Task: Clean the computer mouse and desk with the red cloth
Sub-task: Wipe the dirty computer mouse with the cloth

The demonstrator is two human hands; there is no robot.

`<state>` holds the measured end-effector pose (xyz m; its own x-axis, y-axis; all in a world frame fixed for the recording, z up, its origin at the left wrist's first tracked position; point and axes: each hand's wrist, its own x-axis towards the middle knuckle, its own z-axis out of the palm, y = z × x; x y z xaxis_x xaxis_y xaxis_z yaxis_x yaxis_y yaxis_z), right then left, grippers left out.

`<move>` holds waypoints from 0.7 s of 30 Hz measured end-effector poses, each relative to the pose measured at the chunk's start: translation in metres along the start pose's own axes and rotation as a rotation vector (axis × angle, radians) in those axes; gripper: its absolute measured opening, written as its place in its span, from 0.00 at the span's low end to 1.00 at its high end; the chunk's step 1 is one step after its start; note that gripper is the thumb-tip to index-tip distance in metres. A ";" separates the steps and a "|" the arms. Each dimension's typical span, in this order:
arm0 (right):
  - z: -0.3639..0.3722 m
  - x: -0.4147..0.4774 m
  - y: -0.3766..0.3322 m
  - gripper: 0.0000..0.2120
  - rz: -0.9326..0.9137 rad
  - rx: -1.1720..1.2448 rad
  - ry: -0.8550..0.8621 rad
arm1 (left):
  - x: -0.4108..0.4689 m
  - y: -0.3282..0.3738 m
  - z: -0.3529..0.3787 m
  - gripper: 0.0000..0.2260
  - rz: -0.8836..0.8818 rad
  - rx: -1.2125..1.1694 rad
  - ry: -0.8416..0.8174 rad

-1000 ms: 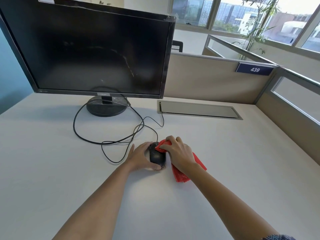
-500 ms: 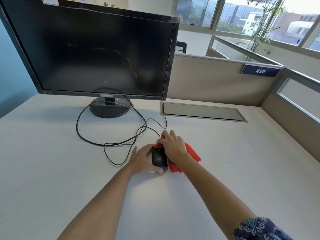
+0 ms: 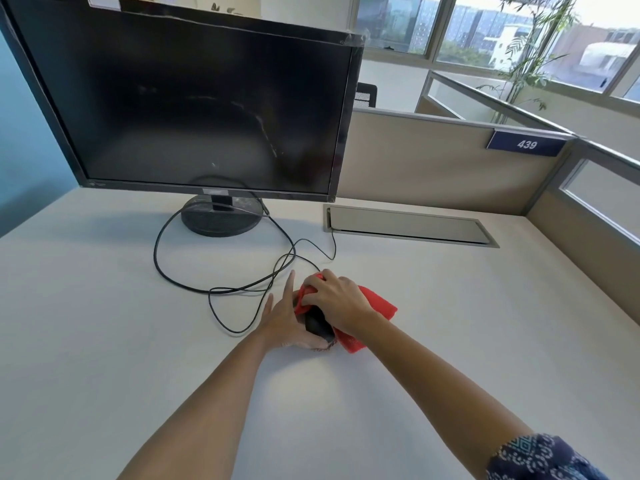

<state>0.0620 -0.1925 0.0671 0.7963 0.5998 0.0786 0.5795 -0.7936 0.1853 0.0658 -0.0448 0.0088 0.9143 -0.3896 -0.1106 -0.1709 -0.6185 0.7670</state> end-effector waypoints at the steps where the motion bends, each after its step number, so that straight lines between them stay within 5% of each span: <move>1: -0.002 0.004 0.002 0.13 -0.015 -0.022 -0.010 | 0.001 0.000 -0.001 0.66 -0.002 0.011 -0.008; 8: 0.005 0.013 0.015 0.16 0.210 0.127 0.018 | 0.005 -0.002 -0.002 0.54 0.013 0.131 -0.037; 12: 0.006 0.005 0.022 0.15 0.446 0.265 0.116 | -0.001 0.001 -0.005 0.62 -0.045 -0.046 -0.011; 21: -0.003 -0.002 -0.011 0.14 0.136 -0.046 -0.039 | -0.005 0.005 -0.004 0.64 -0.028 0.006 -0.036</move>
<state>0.0534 -0.1841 0.0682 0.8736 0.4819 0.0683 0.4578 -0.8612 0.2208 0.0624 -0.0431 0.0155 0.9049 -0.3964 -0.1550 -0.1475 -0.6337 0.7594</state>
